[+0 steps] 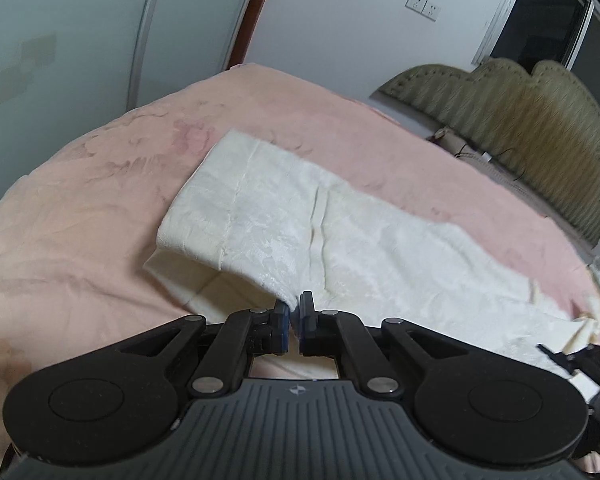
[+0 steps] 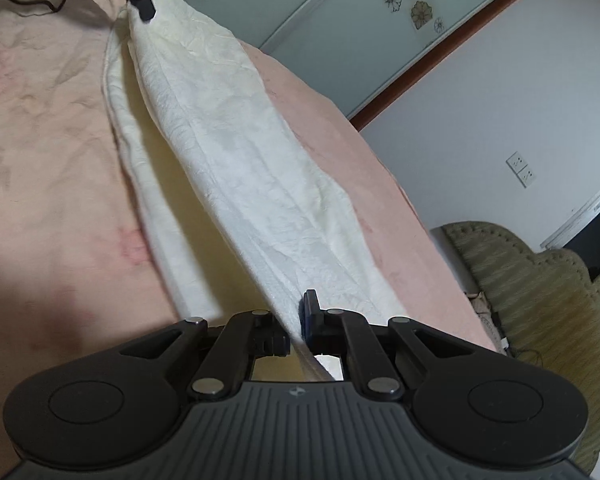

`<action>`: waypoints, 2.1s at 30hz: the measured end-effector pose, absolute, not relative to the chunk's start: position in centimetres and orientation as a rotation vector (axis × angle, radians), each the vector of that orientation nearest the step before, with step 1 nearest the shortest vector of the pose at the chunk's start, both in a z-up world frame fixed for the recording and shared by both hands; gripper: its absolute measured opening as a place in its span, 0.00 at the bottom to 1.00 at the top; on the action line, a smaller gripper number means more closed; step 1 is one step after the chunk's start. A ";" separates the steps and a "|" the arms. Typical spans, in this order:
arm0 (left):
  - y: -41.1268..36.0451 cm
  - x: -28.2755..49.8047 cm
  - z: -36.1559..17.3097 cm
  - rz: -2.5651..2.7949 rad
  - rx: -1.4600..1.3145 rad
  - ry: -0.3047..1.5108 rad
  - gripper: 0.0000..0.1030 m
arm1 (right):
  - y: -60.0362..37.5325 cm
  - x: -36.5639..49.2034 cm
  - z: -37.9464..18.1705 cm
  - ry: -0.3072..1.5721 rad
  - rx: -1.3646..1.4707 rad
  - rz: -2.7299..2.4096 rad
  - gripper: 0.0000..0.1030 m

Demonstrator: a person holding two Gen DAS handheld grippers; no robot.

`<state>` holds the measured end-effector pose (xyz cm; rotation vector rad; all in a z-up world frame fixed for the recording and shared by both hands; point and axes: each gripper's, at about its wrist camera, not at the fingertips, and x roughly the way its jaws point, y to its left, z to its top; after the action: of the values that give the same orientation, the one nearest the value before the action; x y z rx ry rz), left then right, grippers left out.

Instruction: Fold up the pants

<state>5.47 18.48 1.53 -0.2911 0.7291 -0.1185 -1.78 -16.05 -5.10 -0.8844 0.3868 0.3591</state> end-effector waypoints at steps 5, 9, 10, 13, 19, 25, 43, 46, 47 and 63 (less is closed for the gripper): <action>18.6 5.1 0.9 -0.088 -0.283 0.719 0.07 | -15.6 -3.3 -6.3 0.396 -0.883 0.353 0.05; 18.5 5.5 0.3 -0.063 -0.283 0.724 0.09 | -15.6 -3.5 -6.4 0.403 -0.843 0.346 0.05; 18.5 5.6 0.1 -0.058 -0.288 0.722 0.09 | -15.6 -3.2 -6.6 0.417 -0.830 0.346 0.05; 18.0 5.4 -0.1 -0.028 -0.260 0.711 0.17 | -15.7 -2.8 -6.8 0.423 -0.770 0.334 0.05; 16.8 3.1 2.0 0.024 -0.167 0.689 0.30 | -14.8 -4.5 -7.2 0.413 -0.883 0.261 0.11; 15.2 1.3 4.2 0.127 -0.060 0.678 0.32 | -20.2 -8.0 -4.3 0.416 -0.789 0.214 0.70; -10.3 -2.2 2.3 -0.728 0.339 0.579 0.43 | -41.3 -3.9 0.8 0.414 -0.022 -0.320 0.70; -13.2 -3.0 1.3 -0.778 0.397 0.547 0.43 | -43.6 1.0 0.8 0.473 0.059 -0.387 0.71; -13.8 -3.1 0.8 -0.789 0.413 0.548 0.43 | -44.1 2.6 0.4 0.503 0.070 -0.417 0.72; -22.2 -0.9 -2.5 -0.838 0.556 0.463 0.43 | -50.3 1.6 -3.3 0.557 0.282 -0.548 0.81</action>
<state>-0.93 -22.19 -2.46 0.5559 0.4629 -0.8385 1.60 -50.27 -3.25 0.2822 0.5571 -0.5480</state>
